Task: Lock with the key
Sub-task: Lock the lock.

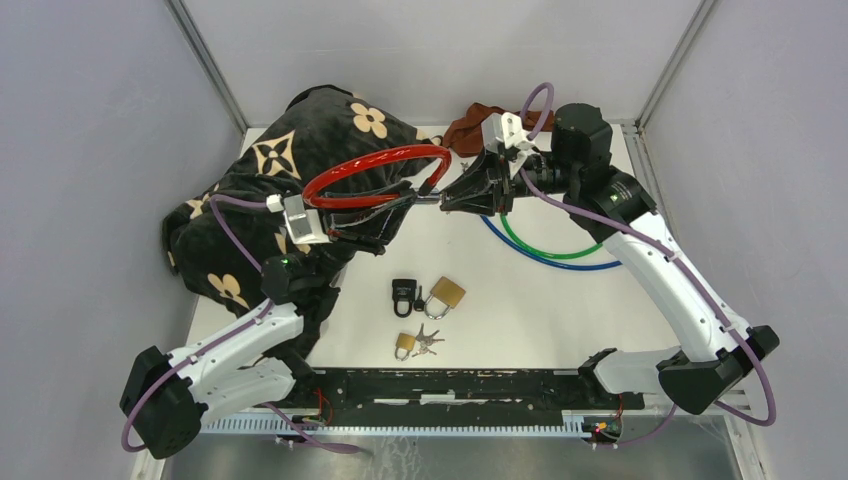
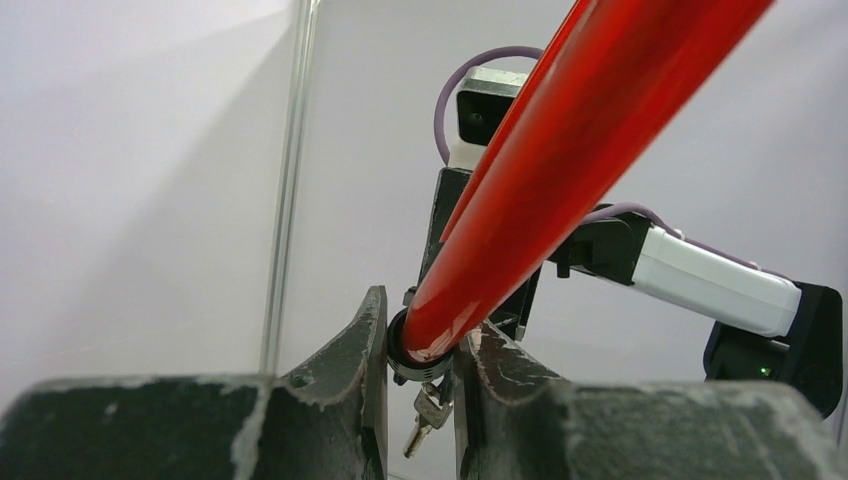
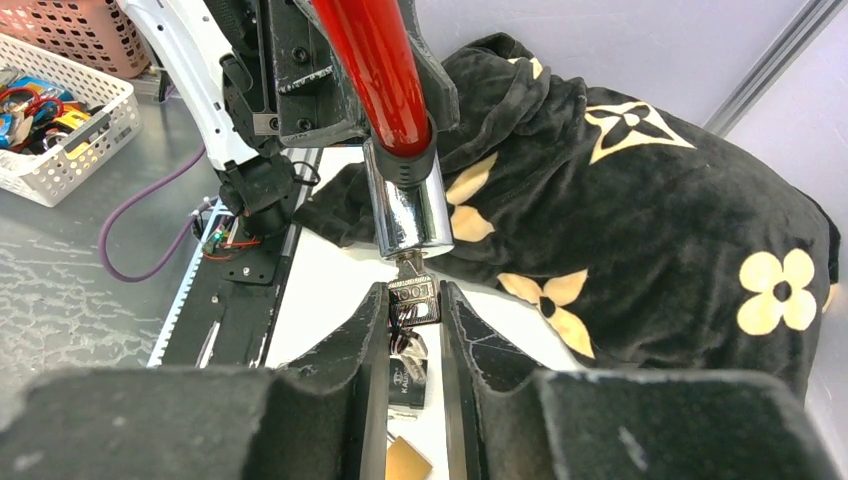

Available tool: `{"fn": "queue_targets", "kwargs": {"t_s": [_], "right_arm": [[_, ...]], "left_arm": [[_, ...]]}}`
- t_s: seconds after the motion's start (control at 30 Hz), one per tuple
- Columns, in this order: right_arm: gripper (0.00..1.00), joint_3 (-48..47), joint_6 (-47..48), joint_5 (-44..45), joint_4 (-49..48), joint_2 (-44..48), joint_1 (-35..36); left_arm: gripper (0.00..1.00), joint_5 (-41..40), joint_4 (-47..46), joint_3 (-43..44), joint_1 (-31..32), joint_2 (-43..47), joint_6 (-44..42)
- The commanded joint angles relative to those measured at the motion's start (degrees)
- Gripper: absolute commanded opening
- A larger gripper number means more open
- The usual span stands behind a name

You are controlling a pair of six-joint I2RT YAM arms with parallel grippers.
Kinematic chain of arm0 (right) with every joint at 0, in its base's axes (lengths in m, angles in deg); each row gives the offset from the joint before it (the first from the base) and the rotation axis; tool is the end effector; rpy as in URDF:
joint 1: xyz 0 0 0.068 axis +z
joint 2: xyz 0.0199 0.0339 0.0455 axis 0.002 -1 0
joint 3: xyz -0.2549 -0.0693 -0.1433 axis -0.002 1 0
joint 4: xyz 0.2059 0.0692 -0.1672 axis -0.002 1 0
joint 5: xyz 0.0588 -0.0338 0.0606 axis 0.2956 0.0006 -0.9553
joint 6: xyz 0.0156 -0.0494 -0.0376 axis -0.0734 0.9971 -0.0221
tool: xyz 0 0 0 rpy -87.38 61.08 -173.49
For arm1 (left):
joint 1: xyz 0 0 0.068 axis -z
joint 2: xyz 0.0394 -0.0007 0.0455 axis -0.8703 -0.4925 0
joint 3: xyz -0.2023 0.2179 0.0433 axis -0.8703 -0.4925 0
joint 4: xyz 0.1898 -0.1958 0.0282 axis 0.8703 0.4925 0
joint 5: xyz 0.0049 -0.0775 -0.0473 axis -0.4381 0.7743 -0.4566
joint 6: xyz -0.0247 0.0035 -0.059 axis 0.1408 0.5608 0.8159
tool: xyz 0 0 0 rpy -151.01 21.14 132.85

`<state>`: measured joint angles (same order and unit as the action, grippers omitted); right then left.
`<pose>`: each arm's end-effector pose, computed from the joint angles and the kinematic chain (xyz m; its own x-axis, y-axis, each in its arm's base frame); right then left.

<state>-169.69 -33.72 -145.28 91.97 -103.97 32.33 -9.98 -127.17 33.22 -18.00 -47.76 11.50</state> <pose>0.2113 0.1849 0.4991 0.0816 -0.0762 -0.9938 -0.9958 -0.0468 -0.0782 0.1389 -0.1429 0.4113 0.1846 -0.7280 -0.6603 0.9344 0.3383 -0.1118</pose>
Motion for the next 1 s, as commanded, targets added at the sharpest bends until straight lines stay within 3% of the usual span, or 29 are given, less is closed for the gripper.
{"fn": "queue_targets", "kwargs": {"t_s": [0.0, 0.23, 0.3, 0.4, 0.5, 0.57, 0.67, 0.8, 0.83, 0.9, 0.93, 0.97], "right_arm": [[0.02, 0.74, -2.72, 0.32, -6.90, 1.29, -0.21], [0.00, 7.74, -3.46, 8.08, -16.87, 5.17, -0.21], [0.07, 6.88, -2.17, 6.45, -15.19, 4.73, -0.21], [0.28, 4.85, 0.06, 4.11, -11.37, 3.37, -0.26], [0.66, 3.09, 5.16, 4.92, -5.63, 3.09, -0.20], [0.80, -0.19, 10.83, 6.78, 2.16, 2.75, -0.43], [0.90, -7.77, 14.87, 6.44, 11.97, 0.37, -1.62], [0.86, -20.94, 9.22, -2.75, 22.91, -8.42, -4.33], [0.84, -19.42, 6.26, -6.49, 21.32, -8.58, -5.68], [0.83, -8.78, -5.23, -19.12, 5.76, -5.61, -9.30], [0.97, -1.42, -17.86, -24.25, -6.53, -3.70, -11.11], [0.98, 5.23, -33.38, -26.42, -25.97, -1.23, -11.91]], "left_arm": [[0.02, -1.00, -0.05, 2.36, 0.22, 1.04, -0.83], [0.02, -3.93, 7.91, 2.47, 0.17, 1.35, 1.70], [0.02, -3.69, 7.24, 2.28, 0.18, 1.37, 0.89], [0.02, -1.64, 4.30, 2.02, 0.13, 1.25, -0.83], [0.02, -0.67, 2.65, 1.97, 0.15, 1.07, -1.42], [0.02, -0.30, 2.66, 2.04, 0.13, 1.25, -1.48], [0.02, 0.42, 3.16, 2.11, 0.15, 1.53, -1.38], [0.02, 1.17, 3.19, 2.33, 0.13, 1.35, -1.15], [0.02, 1.28, 3.24, 2.37, 0.13, 1.46, -1.10], [0.02, 1.38, 3.47, 2.43, 0.14, 1.72, -1.14], [0.02, 1.41, 3.65, 2.44, 0.12, 1.99, -1.15], [0.02, 1.38, 3.75, 2.37, 0.12, 2.22, -1.16]]}}
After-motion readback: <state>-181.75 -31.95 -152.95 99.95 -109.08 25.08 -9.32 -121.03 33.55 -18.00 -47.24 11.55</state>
